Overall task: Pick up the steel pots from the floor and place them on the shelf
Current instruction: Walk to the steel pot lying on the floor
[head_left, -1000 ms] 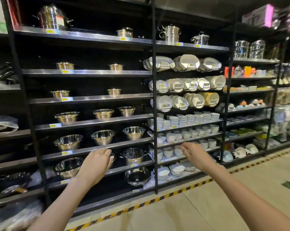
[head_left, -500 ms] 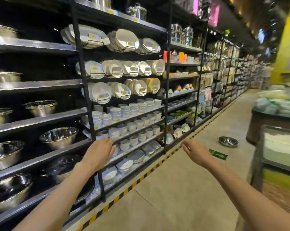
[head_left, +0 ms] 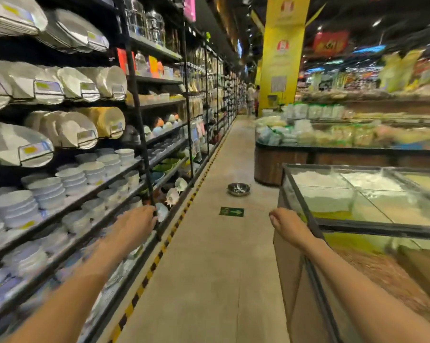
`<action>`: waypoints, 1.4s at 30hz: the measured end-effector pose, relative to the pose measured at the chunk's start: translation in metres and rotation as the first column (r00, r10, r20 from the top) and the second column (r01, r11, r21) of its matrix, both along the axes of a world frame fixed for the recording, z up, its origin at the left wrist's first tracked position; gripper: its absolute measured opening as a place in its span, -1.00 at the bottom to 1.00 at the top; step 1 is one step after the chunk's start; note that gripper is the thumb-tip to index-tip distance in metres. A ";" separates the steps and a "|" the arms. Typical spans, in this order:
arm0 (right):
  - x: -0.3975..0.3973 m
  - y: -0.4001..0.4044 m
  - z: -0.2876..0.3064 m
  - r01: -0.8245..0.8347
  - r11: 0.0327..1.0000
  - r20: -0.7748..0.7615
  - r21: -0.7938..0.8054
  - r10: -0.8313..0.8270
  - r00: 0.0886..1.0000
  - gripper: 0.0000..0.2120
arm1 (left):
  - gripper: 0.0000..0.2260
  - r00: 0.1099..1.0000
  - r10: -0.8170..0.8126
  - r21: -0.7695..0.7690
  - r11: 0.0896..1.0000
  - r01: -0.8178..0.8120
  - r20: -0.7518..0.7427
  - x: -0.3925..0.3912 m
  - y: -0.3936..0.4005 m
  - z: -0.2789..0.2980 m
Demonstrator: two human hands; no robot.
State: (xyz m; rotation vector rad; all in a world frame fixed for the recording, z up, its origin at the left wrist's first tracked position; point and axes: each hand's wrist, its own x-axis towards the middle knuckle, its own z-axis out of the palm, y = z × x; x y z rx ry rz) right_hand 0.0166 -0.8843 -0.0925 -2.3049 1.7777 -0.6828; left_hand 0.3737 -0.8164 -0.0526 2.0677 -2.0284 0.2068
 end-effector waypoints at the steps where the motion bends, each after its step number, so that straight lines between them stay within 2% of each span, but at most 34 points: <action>1: 0.003 -0.014 -0.001 0.021 1.000 0.004 -0.002 -0.021 1.000 -0.76 | -0.80 1.000 -0.028 0.001 1.000 0.028 -0.014 0.000 -0.023 0.002; 6: 0.012 -0.092 -0.016 0.111 0.994 -0.001 -0.009 -0.111 0.994 -0.78 | -0.76 0.983 -0.186 -0.021 0.982 0.186 0.006 0.000 -0.147 -0.016; 12: 0.020 -0.234 -0.045 0.187 0.982 0.024 0.013 -0.187 0.982 -0.72 | -0.67 0.947 -0.320 -0.090 0.942 0.322 0.038 0.008 -0.321 -0.064; 16: 0.034 -0.344 -0.059 0.169 0.985 0.006 0.034 -0.169 0.986 -0.64 | -0.58 0.948 -0.314 -0.053 0.947 0.316 0.046 0.009 -0.432 -0.081; 25: 0.069 -0.586 -0.087 0.148 0.988 0.014 0.031 -0.149 0.989 -0.63 | -0.58 0.944 -0.329 -0.055 0.943 0.327 -0.026 0.020 -0.682 -0.096; 36: 0.076 -0.912 -0.064 0.299 0.954 0.068 0.032 -0.300 0.951 -0.64 | -0.58 0.908 -0.418 -0.037 0.908 0.417 -0.042 0.015 -1.033 -0.081; 42: 0.046 -1.084 -0.084 0.338 0.940 0.059 0.048 -0.341 0.938 -0.65 | -0.57 0.889 -0.454 -0.038 0.891 0.452 -0.058 -0.015 -1.206 -0.100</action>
